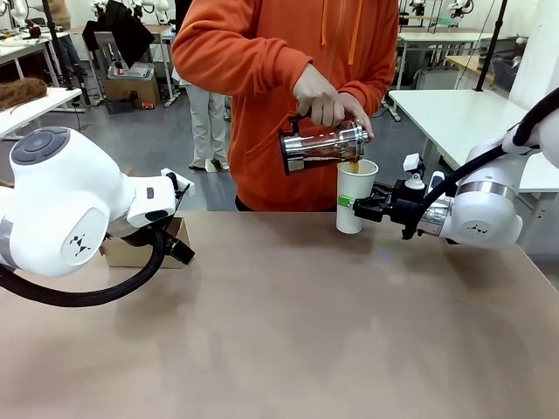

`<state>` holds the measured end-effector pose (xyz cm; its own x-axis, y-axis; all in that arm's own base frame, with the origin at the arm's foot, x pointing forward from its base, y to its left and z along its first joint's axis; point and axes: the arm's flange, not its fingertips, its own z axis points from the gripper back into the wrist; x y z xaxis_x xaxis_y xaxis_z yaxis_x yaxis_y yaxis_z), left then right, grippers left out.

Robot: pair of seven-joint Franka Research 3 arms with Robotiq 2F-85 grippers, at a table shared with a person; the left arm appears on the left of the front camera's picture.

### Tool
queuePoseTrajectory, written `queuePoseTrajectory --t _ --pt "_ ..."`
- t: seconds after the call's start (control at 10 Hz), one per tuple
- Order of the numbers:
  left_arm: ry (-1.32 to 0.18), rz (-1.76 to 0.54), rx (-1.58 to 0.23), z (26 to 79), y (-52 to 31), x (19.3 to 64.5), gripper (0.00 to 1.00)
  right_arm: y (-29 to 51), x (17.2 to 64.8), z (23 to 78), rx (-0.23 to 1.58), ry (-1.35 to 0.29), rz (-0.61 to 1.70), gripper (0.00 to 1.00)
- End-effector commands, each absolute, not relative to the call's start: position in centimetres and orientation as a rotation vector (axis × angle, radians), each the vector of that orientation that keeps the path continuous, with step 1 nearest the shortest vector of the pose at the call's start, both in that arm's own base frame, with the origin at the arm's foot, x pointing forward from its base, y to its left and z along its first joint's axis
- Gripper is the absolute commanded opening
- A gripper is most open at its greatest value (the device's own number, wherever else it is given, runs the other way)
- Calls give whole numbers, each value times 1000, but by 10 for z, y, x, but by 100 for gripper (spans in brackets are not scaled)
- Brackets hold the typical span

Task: Pour a drink into a cup and package it in a carrier.
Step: When a person places the Paper Cup Lid on the 600 ml Paper Cup , lift the 600 ml Paper Cup.

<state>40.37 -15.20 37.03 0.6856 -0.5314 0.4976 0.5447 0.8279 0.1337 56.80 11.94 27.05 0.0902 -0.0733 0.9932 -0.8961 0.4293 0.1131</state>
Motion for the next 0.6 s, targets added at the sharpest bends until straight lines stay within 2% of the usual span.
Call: queuePoseTrajectory --t 0.0,0.5 --pt "-550 -602 -28 371 -152 404 100 121 568 271 947 -1352 780 85" --pt "-550 -602 -28 371 -152 404 100 121 568 271 947 -1352 780 85"
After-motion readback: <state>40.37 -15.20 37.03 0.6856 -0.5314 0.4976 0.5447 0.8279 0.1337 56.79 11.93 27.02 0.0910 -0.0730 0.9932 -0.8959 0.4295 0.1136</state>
